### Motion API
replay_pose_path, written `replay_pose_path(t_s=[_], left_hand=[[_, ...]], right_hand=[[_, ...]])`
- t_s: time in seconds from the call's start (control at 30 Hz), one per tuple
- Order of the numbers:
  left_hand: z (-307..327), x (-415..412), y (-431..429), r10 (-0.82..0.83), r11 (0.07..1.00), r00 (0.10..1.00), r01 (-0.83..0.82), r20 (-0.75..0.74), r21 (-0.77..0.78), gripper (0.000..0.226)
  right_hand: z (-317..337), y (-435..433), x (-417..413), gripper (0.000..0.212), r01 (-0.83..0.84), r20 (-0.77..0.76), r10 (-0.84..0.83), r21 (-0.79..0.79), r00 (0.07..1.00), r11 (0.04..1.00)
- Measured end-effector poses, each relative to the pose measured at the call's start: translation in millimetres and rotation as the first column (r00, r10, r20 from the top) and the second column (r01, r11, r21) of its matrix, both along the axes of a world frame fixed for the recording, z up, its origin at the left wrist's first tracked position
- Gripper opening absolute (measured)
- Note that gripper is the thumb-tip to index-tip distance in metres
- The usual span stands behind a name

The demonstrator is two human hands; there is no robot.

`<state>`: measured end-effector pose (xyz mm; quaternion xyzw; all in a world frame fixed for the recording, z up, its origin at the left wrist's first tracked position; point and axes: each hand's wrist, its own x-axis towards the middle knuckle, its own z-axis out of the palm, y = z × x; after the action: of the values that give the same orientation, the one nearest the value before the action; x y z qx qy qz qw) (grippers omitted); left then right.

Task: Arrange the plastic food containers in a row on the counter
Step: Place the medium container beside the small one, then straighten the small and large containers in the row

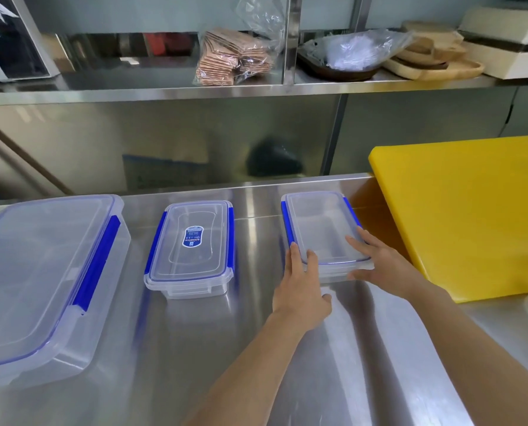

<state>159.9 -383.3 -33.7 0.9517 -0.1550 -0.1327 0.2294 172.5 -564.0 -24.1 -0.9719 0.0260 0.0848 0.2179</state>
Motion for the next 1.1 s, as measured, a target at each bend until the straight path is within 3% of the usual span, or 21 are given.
replay_pose_path(t_s=[0.07, 0.13, 0.2, 0.3, 0.37, 0.43, 0.53, 0.67, 0.8, 1.1], left_hand=[[-0.5, 1.3, 7.4, -0.028, 1.000, 1.000, 0.028, 0.015, 0.004, 0.081], [4.0, 3.1, 22.4, -0.031, 0.999, 0.991, 0.035, 0.132, -0.025, 0.076], [11.8, 6.9, 46.7, 0.110, 0.985, 0.953, -0.068, 0.282, -0.157, 0.067], [18.9, 18.4, 99.2, 0.494, 0.859, 0.800, -0.388, 0.339, -0.336, 0.054], [17.1, 26.4, 138.6, 0.666, 0.740, 0.685, -0.561, 0.294, -0.371, 0.052], [12.1, 32.8, 172.1, 0.760, 0.642, 0.623, -0.679, 0.186, -0.356, 0.058], [3.6, 33.4, 200.9, 0.744, 0.641, 0.668, -0.708, 0.015, -0.296, 0.072], [-2.3, 29.6, 204.5, 0.632, 0.606, 0.746, -0.644, -0.210, -0.467, 0.070], [-6.5, 29.4, 193.9, 0.652, 0.591, 0.735, -0.646, -0.185, -0.482, 0.066], [-9.0, 23.1, 180.0, 0.673, 0.624, 0.729, -0.651, -0.126, -0.432, 0.069]], right_hand=[[0.5, -0.5, 0.2, 0.078, -0.023, 0.006, 0.024, -0.085, 1.000, 0.996], [4.5, 2.8, 0.2, 0.082, -0.063, -0.001, 0.065, -0.219, 0.998, 0.974], [13.0, 15.6, -0.2, 0.083, -0.039, 0.022, 0.046, -0.269, 0.999, 0.962], [28.7, 56.5, -1.5, 0.070, 0.026, 0.192, -0.006, -0.102, 0.981, 0.994], [32.1, 92.7, -2.2, 0.061, -0.045, 0.278, 0.039, 0.014, 0.960, 0.999], [27.9, 129.5, -1.0, 0.061, -0.152, 0.268, 0.129, 0.068, 0.955, 0.986], [14.0, 177.8, 7.4, 0.076, -0.219, 0.112, 0.204, 0.152, 0.973, 0.964], [-9.3, 212.6, 21.9, 0.090, -0.238, -0.008, 0.246, 0.230, 0.969, 0.944], [-16.2, 212.5, 27.8, 0.090, -0.220, -0.004, 0.230, 0.269, 0.973, 0.938], [-9.5, 196.0, 26.4, 0.089, -0.222, -0.050, 0.237, 0.199, 0.970, 0.954]])
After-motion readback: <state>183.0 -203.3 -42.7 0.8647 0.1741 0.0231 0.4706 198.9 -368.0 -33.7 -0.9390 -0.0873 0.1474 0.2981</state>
